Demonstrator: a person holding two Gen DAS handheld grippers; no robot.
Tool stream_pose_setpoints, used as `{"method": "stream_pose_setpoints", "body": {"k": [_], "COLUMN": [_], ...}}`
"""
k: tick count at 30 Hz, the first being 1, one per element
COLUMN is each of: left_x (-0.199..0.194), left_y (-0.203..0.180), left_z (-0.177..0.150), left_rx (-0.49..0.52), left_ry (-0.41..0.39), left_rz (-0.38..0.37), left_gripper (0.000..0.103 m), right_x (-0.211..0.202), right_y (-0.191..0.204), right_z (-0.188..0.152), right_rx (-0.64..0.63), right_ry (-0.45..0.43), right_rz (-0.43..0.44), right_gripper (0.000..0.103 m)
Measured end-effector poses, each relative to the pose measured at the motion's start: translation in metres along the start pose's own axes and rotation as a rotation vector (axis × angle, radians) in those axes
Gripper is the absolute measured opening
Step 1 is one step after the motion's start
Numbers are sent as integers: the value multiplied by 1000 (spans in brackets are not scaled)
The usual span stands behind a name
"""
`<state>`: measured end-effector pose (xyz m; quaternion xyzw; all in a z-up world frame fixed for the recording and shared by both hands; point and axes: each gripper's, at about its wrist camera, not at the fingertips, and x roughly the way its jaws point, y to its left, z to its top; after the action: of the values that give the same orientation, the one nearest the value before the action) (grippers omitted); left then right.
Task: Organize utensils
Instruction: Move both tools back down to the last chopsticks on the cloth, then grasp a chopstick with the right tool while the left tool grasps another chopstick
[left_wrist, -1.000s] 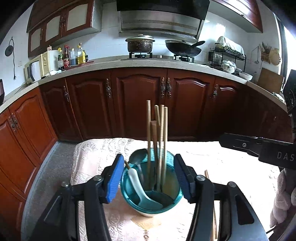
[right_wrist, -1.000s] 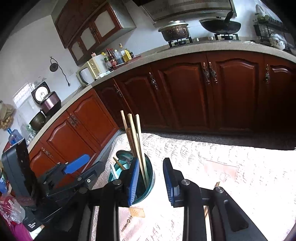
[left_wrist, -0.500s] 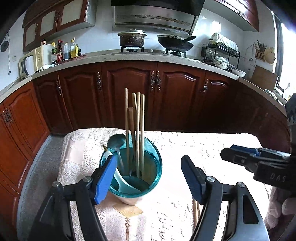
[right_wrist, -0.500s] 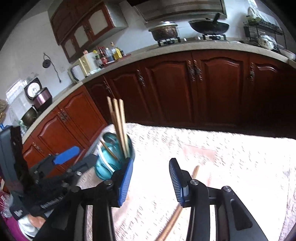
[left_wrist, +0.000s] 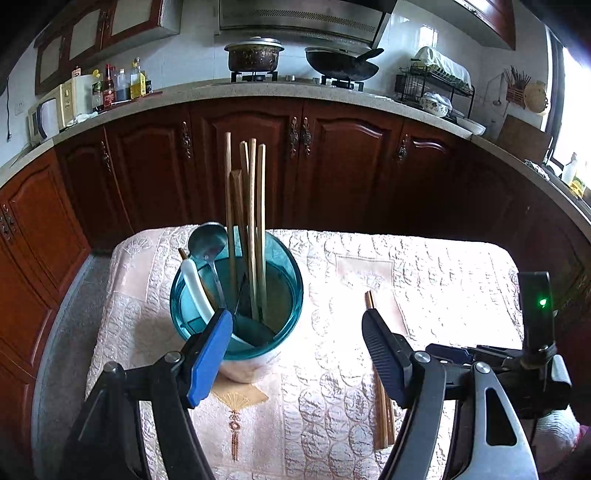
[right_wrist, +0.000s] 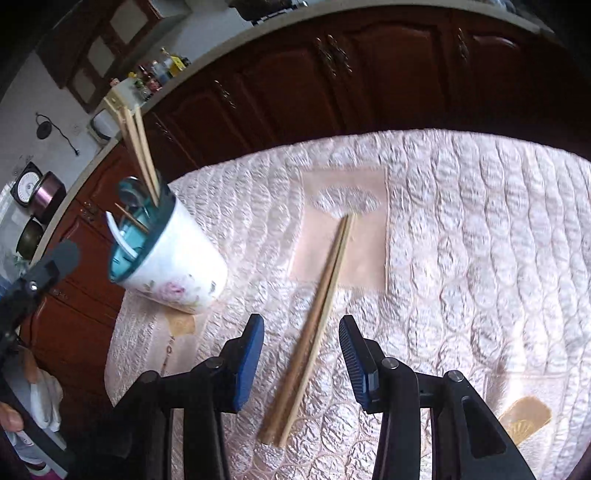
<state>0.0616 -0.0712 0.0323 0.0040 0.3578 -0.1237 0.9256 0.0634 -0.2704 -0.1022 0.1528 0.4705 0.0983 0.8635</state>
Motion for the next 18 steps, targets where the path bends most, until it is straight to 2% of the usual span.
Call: {"method": "stream_pose_setpoints", "body": {"k": [4, 7, 12, 18], "left_x": [0, -4, -6, -5], "left_y": [5, 8, 15, 17], "left_z": [-4, -8, -15, -20], "left_rx": [-21, -31, -50, -56], "left_ry": [12, 8, 26, 40], "left_rz": [-8, -9, -11, -18], "left_gripper": [73, 73, 73, 73], "right_x": [11, 22, 37, 59], "right_y": [-2, -3, -3, -2], "right_z": [-7, -13, -13, -9], "right_rx": [-6, -21, -25, -32], "right_ry": [32, 62, 81, 103], "right_rz": [-30, -42, -36, -73], "right_gripper": [45, 35, 30, 23]}}
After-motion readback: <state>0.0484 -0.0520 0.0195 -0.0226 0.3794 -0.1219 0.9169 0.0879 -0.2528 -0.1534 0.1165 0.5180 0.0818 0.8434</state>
